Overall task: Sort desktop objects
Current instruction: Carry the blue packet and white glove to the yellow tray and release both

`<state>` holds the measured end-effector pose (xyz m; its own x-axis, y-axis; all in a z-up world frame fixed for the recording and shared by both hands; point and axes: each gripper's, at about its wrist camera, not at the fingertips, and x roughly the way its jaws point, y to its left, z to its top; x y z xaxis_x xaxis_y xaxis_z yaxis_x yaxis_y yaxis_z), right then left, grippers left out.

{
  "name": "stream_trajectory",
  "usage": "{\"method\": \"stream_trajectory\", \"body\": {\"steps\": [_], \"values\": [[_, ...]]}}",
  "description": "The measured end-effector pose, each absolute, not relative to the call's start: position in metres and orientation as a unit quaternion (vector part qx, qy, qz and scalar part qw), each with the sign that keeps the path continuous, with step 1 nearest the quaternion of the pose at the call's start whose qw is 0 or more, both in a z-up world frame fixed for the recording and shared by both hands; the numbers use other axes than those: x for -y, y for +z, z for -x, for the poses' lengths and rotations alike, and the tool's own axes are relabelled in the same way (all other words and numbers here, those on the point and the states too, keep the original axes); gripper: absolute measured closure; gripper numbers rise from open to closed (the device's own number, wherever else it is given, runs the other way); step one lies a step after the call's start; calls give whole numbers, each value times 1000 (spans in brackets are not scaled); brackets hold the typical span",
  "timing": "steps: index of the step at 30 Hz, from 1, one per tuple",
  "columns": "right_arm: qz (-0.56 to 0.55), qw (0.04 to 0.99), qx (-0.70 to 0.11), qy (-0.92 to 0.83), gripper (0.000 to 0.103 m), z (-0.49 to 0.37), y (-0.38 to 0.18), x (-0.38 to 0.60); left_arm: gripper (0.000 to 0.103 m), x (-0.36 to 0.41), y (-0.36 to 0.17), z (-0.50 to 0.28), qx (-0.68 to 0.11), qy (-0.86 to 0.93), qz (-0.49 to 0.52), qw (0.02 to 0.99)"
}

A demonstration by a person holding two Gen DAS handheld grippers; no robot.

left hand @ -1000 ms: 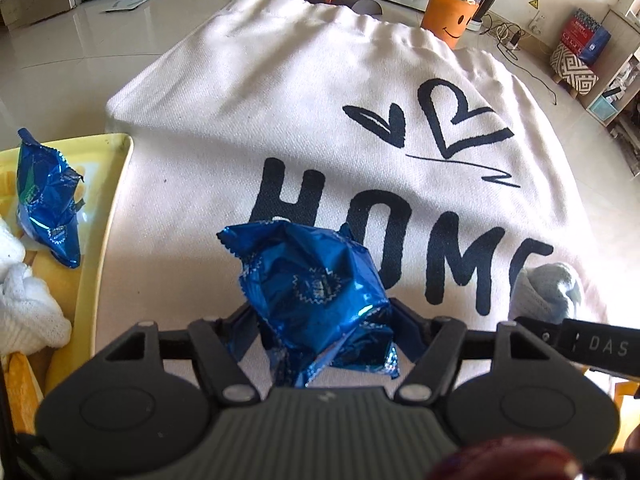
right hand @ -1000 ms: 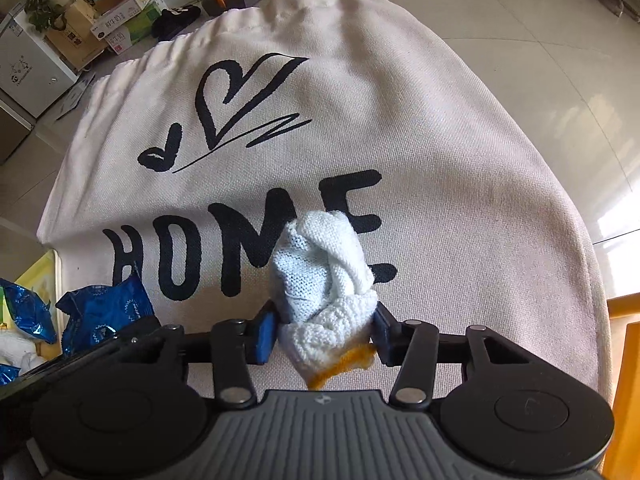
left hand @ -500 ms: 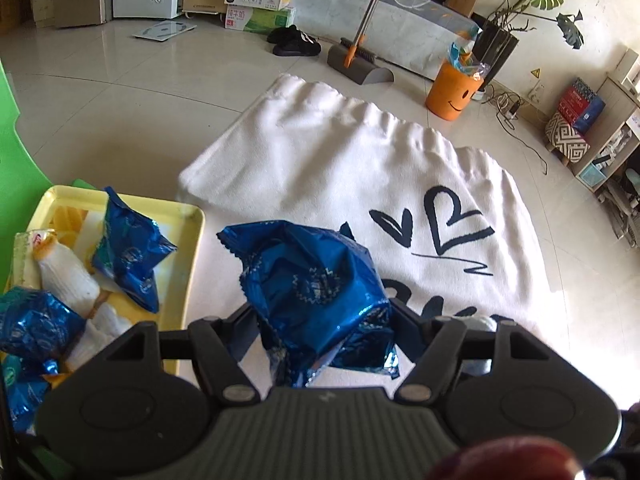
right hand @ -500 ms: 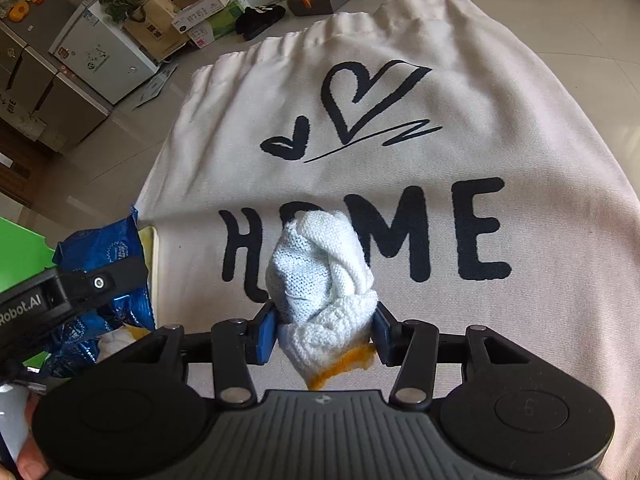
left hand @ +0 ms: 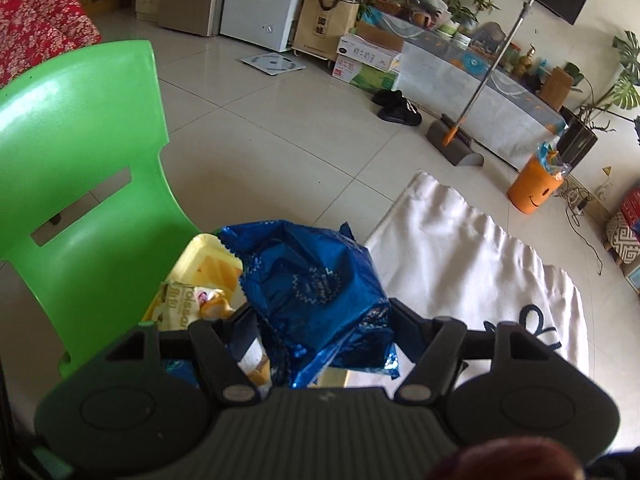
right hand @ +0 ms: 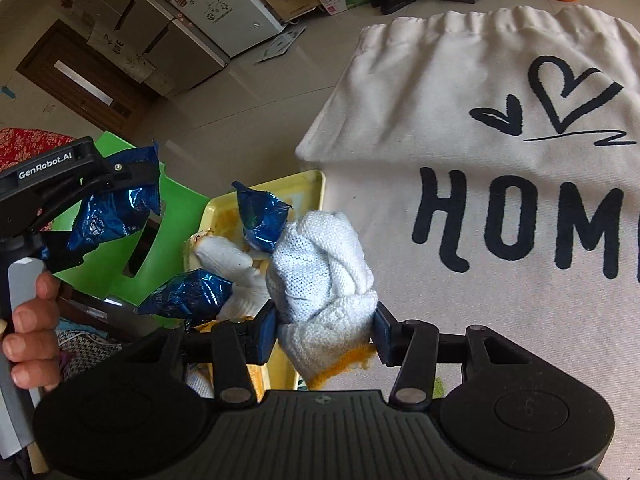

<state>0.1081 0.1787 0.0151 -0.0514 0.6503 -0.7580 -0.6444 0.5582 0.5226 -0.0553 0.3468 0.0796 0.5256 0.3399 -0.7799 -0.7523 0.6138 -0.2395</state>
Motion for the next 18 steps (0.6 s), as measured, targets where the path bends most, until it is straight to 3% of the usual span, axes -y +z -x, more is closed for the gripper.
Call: {"method": "stream_trajectory", "body": {"steps": [18], "values": [[-32,674,-531,512,54,-65,7,-266,35,-405,52,68,-353,383,309,796]]}}
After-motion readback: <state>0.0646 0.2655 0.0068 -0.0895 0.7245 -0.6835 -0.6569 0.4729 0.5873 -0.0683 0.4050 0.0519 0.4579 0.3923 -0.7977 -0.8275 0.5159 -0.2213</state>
